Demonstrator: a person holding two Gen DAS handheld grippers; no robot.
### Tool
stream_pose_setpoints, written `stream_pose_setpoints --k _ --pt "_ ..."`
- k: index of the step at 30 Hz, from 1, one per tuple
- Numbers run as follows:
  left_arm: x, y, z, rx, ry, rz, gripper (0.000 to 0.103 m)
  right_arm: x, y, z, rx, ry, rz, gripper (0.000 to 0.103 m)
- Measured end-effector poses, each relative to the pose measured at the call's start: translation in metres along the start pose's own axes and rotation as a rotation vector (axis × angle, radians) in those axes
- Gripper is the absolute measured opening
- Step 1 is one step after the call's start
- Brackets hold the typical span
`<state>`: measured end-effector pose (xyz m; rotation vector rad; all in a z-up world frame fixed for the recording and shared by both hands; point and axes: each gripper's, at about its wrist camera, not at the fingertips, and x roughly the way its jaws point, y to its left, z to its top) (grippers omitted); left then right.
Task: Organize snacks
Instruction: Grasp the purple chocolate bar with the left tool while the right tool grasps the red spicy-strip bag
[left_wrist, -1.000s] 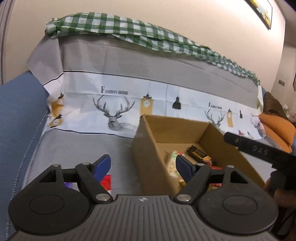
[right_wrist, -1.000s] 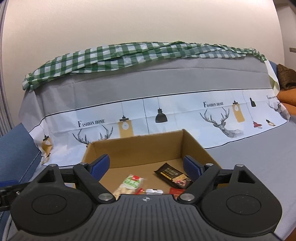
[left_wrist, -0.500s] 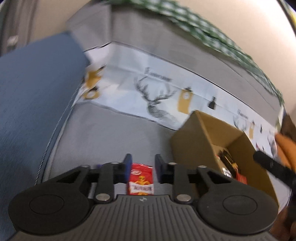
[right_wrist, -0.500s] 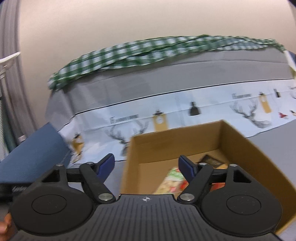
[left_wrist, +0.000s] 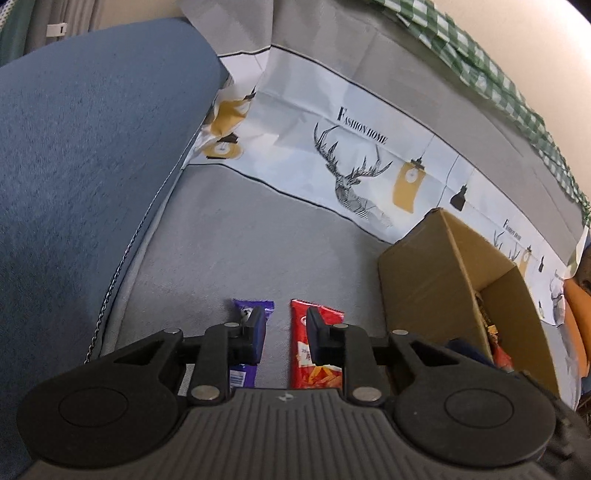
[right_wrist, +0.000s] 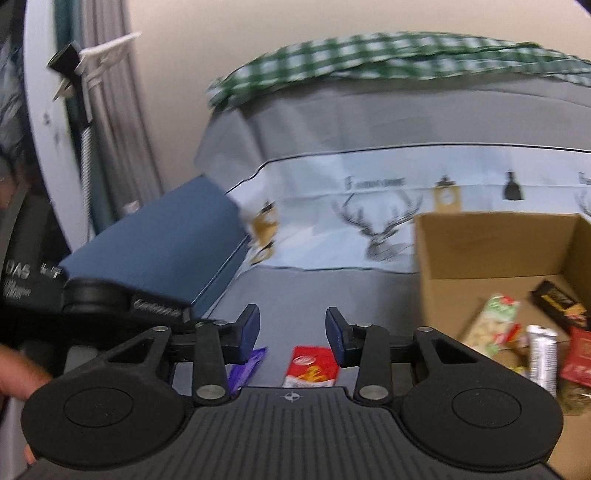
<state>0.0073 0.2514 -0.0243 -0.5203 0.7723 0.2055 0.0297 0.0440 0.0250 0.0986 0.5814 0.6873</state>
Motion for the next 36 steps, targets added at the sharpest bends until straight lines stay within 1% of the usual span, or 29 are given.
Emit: stream_pose_setpoints --k 2,3,4,5,6,7,8,9,10,11,13,15,17,21,25,28,29,30,31,32,33,35,36 --pt "0.005 0.003 -0.002 0.0 0.008 0.01 0.025 0.012 0.006 -0.006 -0.021 0.049 -0.003 0.044" --pt "0.008 0.005 -0.002 -0.005 0.016 0.017 0.025 0.016 0.008 -0.008 -0.022 0.056 0.003 0.045" --pt "0.009 0.007 -0.002 -0.011 0.017 0.019 0.025 0.019 0.01 -0.011 -0.03 0.06 0.008 0.047" --pt "0.01 0.009 -0.002 -0.019 0.013 0.017 0.025 0.023 0.012 -0.016 -0.044 0.078 0.003 0.051" --pt "0.012 0.01 -0.003 -0.021 0.015 0.016 0.026 0.029 0.014 -0.018 -0.052 0.1 -0.004 0.053" --pt "0.016 0.011 -0.003 -0.022 0.029 0.018 0.026 0.033 0.016 -0.02 -0.054 0.114 -0.002 0.053" --pt "0.019 0.012 -0.004 -0.021 0.043 0.022 0.026 0.037 0.016 -0.022 -0.056 0.121 0.002 0.056" --pt "0.021 0.012 -0.004 -0.021 0.046 0.024 0.028 0.042 0.017 -0.025 -0.062 0.13 -0.001 0.061" --pt "0.022 0.012 -0.005 -0.018 0.046 0.022 0.03 0.046 0.017 -0.029 -0.069 0.143 -0.012 0.062" --pt "0.025 0.012 -0.006 -0.015 0.053 0.023 0.035 0.051 0.018 -0.031 -0.073 0.161 -0.025 0.062" --pt "0.03 0.013 -0.007 -0.014 0.072 0.031 0.037 0.058 0.017 -0.033 -0.066 0.172 -0.04 0.062" --pt "0.032 0.013 -0.007 -0.018 0.072 0.027 0.042 0.068 0.015 -0.039 -0.057 0.2 -0.047 0.068" --pt "0.037 0.012 -0.009 -0.013 0.091 0.021 0.044 0.079 0.014 -0.044 -0.055 0.246 -0.062 0.07" --pt "0.048 0.008 -0.012 0.017 0.118 0.031 0.049 0.093 0.01 -0.047 -0.033 0.307 -0.07 0.08" --pt "0.057 0.005 -0.013 0.036 0.15 0.044 0.049 0.104 0.011 -0.051 -0.048 0.363 -0.074 0.08" --pt "0.064 -0.001 -0.014 0.072 0.169 0.053 0.049 0.106 0.016 -0.053 -0.101 0.38 -0.093 0.079" --pt "0.065 -0.002 -0.015 0.084 0.173 0.055 0.049 0.106 0.017 -0.054 -0.124 0.376 -0.098 0.076" --pt "0.066 -0.004 -0.015 0.094 0.177 0.061 0.048 0.105 0.018 -0.055 -0.134 0.369 -0.095 0.068" --pt "0.069 -0.005 -0.015 0.101 0.183 0.068 0.048 0.105 0.018 -0.055 -0.138 0.364 -0.093 0.064" --pt "0.07 -0.005 -0.015 0.105 0.189 0.077 0.048 0.104 0.018 -0.055 -0.147 0.358 -0.09 0.057" --pt "0.071 -0.004 -0.015 0.109 0.196 0.085 0.048 0.102 0.018 -0.055 -0.154 0.356 -0.089 0.054" --pt "0.072 -0.004 -0.016 0.115 0.208 0.1 0.047 0.099 0.017 -0.055 -0.165 0.352 -0.087 0.051" --pt "0.072 -0.004 -0.017 0.12 0.209 0.104 0.045 0.097 0.016 -0.055 -0.17 0.351 -0.086 0.05"
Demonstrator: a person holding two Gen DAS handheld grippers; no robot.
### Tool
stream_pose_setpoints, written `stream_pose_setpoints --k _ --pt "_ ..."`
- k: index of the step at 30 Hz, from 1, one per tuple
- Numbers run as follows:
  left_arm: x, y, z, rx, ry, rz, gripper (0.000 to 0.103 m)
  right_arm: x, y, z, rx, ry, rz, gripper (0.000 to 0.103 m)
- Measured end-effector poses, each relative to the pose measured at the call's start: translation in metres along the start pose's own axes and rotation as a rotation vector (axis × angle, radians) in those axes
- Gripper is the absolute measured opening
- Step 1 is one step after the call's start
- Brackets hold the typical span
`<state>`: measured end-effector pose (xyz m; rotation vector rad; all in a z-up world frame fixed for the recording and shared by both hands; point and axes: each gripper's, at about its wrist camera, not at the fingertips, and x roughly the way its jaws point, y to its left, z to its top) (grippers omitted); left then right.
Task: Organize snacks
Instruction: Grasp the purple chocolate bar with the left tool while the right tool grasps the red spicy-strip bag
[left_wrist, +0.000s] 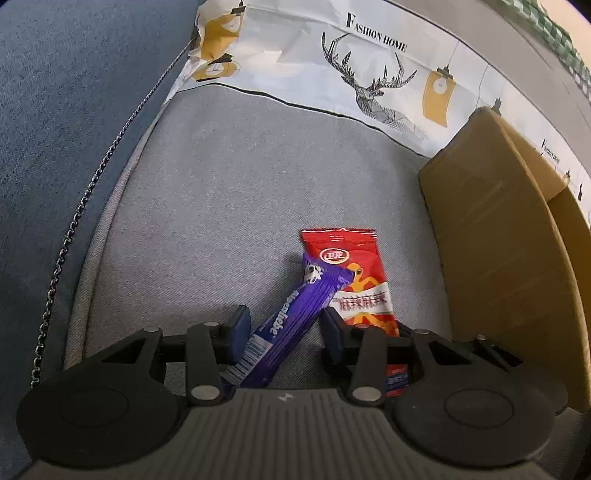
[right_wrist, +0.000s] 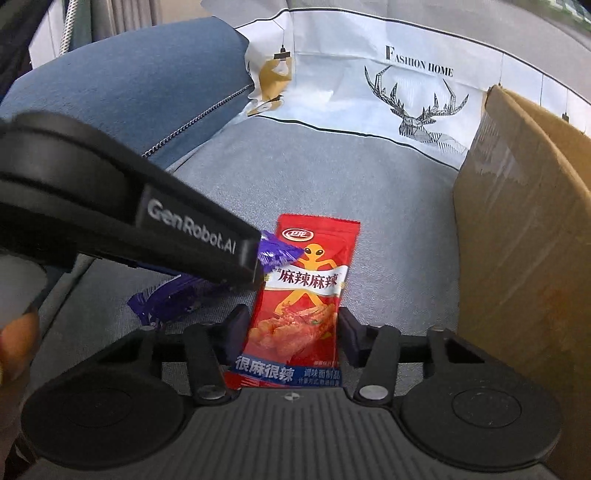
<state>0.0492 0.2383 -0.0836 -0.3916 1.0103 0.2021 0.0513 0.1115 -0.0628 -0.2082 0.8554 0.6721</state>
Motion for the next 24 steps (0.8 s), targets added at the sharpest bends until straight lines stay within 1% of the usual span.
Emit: stream_pose_setpoints --k 1,3,5,7,9,12,14,18,23,24 --pt "-0.001 0.0 0.0 0.004 -0.001 0.005 0.041 -0.002 -0.001 -0.001 -0.002 -0.001 0.001 0.05" --pt "-0.002 0.002 -0.001 0.003 0.003 0.014 0.02 -0.004 -0.002 -0.001 -0.002 -0.004 0.003 0.049" --pt "-0.006 0.005 0.0 -0.014 -0.005 0.016 0.018 -0.007 -0.002 -0.001 0.0 -0.004 0.007 0.049" --pt "-0.015 0.01 0.001 -0.035 -0.037 0.015 0.018 -0.011 -0.003 -0.002 0.012 -0.006 0.019 0.048" --pt "-0.02 0.013 0.001 -0.059 -0.049 0.008 0.018 -0.015 -0.005 -0.002 0.024 -0.008 0.03 0.048" --pt "-0.021 0.017 0.001 -0.08 -0.026 0.012 0.019 -0.018 -0.006 -0.003 0.031 0.002 0.045 0.049" --pt "-0.018 0.019 0.0 -0.091 0.001 0.017 0.019 -0.015 -0.008 -0.003 0.031 0.027 0.049 0.049" --pt "-0.011 0.019 0.0 -0.092 0.038 0.035 0.024 -0.011 -0.011 0.001 0.04 0.038 0.052 0.053" --pt "-0.005 0.012 0.001 -0.069 0.042 0.042 0.034 -0.005 -0.012 0.002 0.06 0.052 0.05 0.059" --pt "-0.004 0.011 0.001 -0.064 0.043 0.045 0.035 -0.004 -0.012 0.002 0.061 0.052 0.045 0.061"
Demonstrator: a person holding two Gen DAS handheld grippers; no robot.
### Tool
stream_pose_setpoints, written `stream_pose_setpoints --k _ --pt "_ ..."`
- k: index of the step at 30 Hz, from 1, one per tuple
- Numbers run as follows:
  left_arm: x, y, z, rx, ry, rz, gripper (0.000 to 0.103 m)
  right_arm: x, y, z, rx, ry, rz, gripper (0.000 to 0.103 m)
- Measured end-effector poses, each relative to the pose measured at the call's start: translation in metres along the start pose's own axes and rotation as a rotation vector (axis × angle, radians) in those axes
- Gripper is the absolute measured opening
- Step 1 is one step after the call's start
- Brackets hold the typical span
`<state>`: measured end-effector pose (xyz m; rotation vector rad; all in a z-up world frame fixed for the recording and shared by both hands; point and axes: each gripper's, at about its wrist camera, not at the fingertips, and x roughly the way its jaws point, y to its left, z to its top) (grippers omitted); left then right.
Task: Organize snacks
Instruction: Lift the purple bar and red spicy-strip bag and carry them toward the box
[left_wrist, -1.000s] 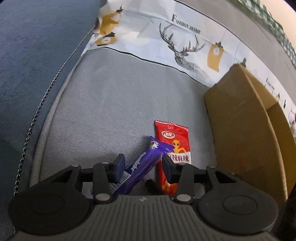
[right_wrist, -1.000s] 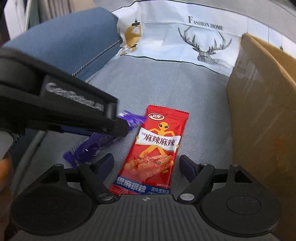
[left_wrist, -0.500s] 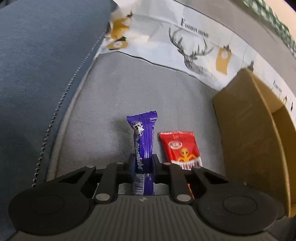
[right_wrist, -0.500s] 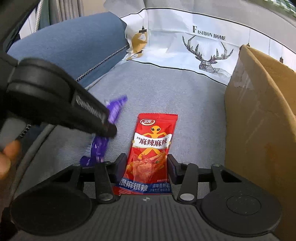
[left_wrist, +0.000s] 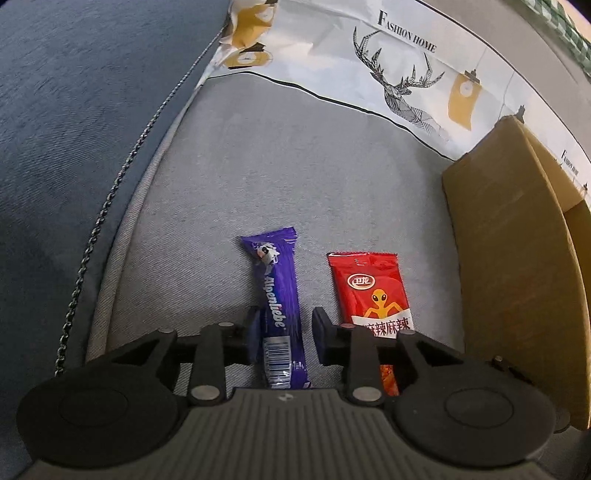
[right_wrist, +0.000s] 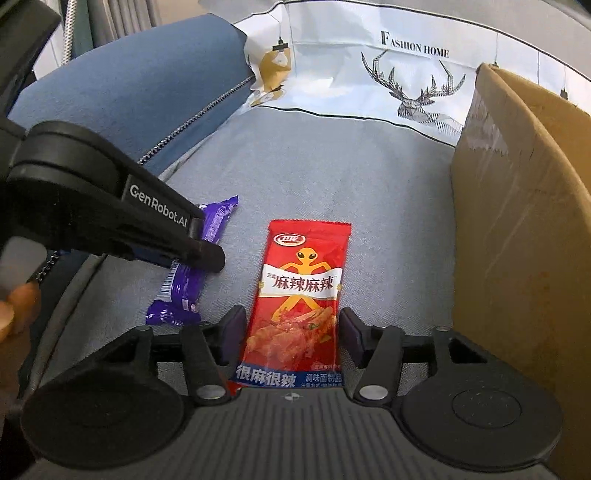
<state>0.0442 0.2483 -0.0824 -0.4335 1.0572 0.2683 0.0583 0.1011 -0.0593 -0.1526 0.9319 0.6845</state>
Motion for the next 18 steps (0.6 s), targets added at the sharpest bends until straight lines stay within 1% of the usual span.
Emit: stream_pose_setpoints --k 3,7,8,9,10,11,18 --pt "0.003 -0.004 0.0 0.012 -0.004 0.01 0.035 0.003 -0.001 0.001 0.001 0.001 -0.008 0.066" --pt "0.003 -0.007 -0.001 0.032 -0.01 0.022 0.034 0.004 0.001 0.001 -0.015 0.0 -0.018 0.066" --pt "0.004 -0.008 -0.001 0.035 -0.011 0.023 0.034 0.004 0.002 0.0 -0.022 -0.002 -0.021 0.065" --pt "0.004 -0.008 -0.001 0.037 -0.014 0.026 0.03 0.004 0.002 0.0 -0.029 -0.006 -0.025 0.057" --pt "0.003 -0.008 -0.002 0.04 -0.016 0.032 0.026 0.003 0.002 0.0 -0.033 -0.01 -0.027 0.053" --pt "0.003 -0.008 -0.003 0.042 -0.015 0.039 0.02 0.003 0.002 -0.001 -0.035 -0.013 -0.028 0.051" --pt "-0.011 -0.009 0.0 0.02 -0.056 0.021 0.018 -0.006 0.0 -0.002 -0.016 -0.041 -0.01 0.048"
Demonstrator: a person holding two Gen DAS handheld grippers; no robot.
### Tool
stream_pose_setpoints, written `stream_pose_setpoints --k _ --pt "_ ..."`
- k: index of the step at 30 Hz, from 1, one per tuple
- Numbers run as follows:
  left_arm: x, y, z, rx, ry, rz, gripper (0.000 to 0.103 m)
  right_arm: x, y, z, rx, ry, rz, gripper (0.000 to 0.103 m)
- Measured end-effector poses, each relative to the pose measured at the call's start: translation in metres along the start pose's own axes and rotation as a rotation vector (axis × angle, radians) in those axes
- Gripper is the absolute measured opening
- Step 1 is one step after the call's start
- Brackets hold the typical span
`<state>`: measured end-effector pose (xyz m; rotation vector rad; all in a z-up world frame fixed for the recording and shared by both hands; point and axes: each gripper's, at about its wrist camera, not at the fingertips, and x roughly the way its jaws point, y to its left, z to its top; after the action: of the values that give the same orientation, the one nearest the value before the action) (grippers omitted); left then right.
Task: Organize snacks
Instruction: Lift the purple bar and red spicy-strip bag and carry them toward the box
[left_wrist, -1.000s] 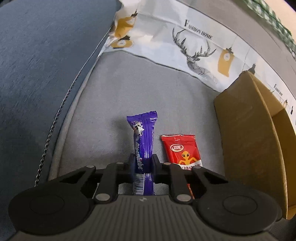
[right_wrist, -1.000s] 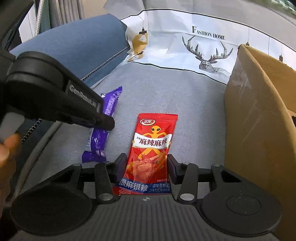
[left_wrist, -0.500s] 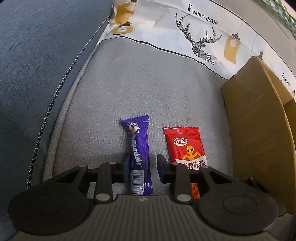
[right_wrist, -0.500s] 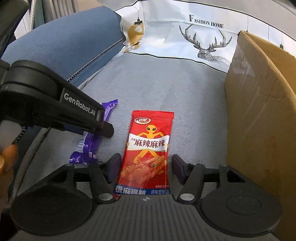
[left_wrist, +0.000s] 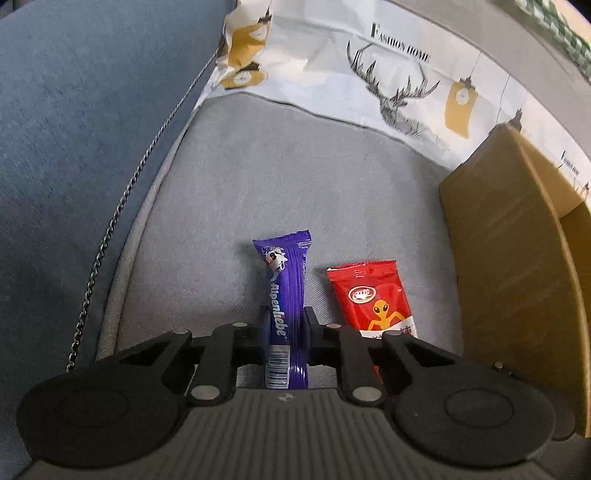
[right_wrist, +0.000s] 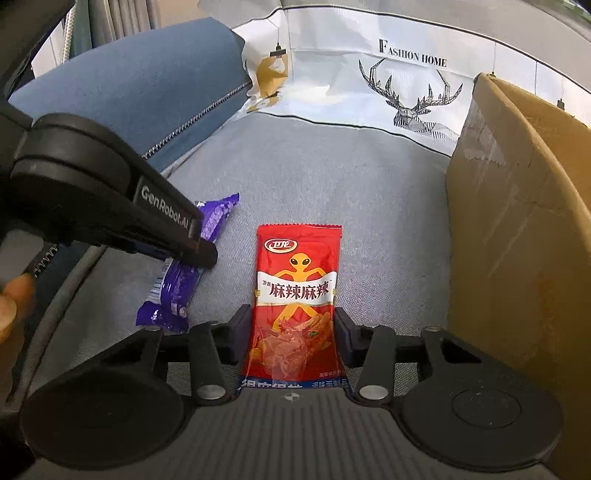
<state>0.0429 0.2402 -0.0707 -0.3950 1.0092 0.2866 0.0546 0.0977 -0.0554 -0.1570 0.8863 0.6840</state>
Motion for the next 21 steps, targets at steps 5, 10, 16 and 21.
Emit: stream_pose_setpoints --k 5,10,16,21 --pt "-0.018 -0.007 0.001 0.002 -0.049 -0.012 0.018 -0.018 0.0 -0.001 0.009 -0.071 0.012 0.047" --pt "-0.04 -0.011 0.002 -0.009 -0.109 -0.027 0.018 -0.041 0.001 0.002 -0.009 -0.13 0.013 0.047" --pt "-0.061 -0.019 0.003 -0.001 -0.151 -0.039 0.018 -0.07 -0.001 0.006 -0.023 -0.194 0.011 0.047" --pt "-0.076 -0.028 0.003 0.019 -0.184 -0.047 0.018 -0.088 -0.002 0.01 -0.041 -0.242 0.005 0.047"
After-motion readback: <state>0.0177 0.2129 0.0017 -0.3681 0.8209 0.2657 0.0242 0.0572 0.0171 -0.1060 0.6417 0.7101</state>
